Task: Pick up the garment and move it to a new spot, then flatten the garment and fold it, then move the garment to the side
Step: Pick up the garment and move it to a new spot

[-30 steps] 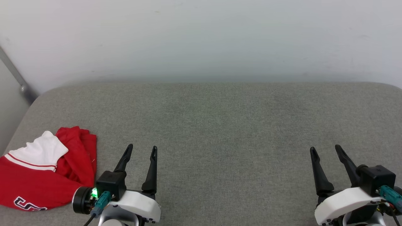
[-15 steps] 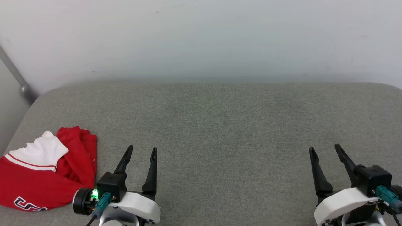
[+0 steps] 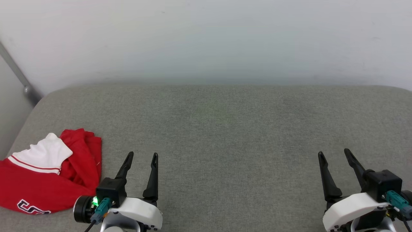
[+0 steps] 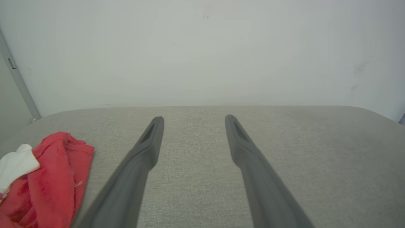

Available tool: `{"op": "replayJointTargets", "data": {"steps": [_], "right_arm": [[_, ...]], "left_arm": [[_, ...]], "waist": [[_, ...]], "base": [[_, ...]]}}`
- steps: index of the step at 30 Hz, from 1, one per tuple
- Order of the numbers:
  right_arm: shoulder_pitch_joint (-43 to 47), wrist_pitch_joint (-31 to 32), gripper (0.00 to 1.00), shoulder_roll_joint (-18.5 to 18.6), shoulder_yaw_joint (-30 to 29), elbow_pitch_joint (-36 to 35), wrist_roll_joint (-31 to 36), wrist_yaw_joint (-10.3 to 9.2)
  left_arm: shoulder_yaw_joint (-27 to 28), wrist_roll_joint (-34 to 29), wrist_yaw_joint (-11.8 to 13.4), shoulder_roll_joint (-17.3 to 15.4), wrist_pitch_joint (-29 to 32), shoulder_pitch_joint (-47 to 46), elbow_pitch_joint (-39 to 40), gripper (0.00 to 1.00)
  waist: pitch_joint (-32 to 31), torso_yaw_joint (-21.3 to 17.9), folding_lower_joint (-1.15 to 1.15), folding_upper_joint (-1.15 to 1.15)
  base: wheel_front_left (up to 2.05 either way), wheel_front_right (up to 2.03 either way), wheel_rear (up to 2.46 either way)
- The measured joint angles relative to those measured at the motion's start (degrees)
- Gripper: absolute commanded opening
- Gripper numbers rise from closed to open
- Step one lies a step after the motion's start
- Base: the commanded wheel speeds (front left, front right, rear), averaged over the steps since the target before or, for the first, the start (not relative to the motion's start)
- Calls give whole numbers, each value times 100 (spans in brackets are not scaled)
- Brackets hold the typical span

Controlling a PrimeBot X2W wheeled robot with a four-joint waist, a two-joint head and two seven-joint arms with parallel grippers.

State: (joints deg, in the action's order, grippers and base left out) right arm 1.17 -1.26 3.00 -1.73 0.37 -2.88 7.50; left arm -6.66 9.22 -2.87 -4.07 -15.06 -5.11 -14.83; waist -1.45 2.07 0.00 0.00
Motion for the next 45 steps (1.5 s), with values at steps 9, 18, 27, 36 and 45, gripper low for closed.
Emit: {"op": "replayJointTargets", "data": {"steps": [9,18,27,36,45], "right_arm": [[4,9,100,-1,43,-90,25,0],[-63,25,100,-2,242,-135,-9,0],[-188,20,100,-4,449,-116,-69,0],[-254,26,100,-5,528,-74,-27,0],[-259,26,100,-5,524,-45,-24,0]], "left_arm": [[196,3,44,46,0,-109,-8,100],[404,-7,138,71,-1,-90,126,100],[650,-40,137,69,-1,8,277,100],[745,-1,102,87,-1,14,341,100],[758,-93,152,91,-1,9,409,100]], "waist": [[26,531,0,0],[84,1504,0,0],[131,2417,0,0],[215,2765,0,0],[222,2705,0,0]], "base": [[0,0,0],[0,0,0],[0,0,0],[0,0,0],[0,0,0]]}}
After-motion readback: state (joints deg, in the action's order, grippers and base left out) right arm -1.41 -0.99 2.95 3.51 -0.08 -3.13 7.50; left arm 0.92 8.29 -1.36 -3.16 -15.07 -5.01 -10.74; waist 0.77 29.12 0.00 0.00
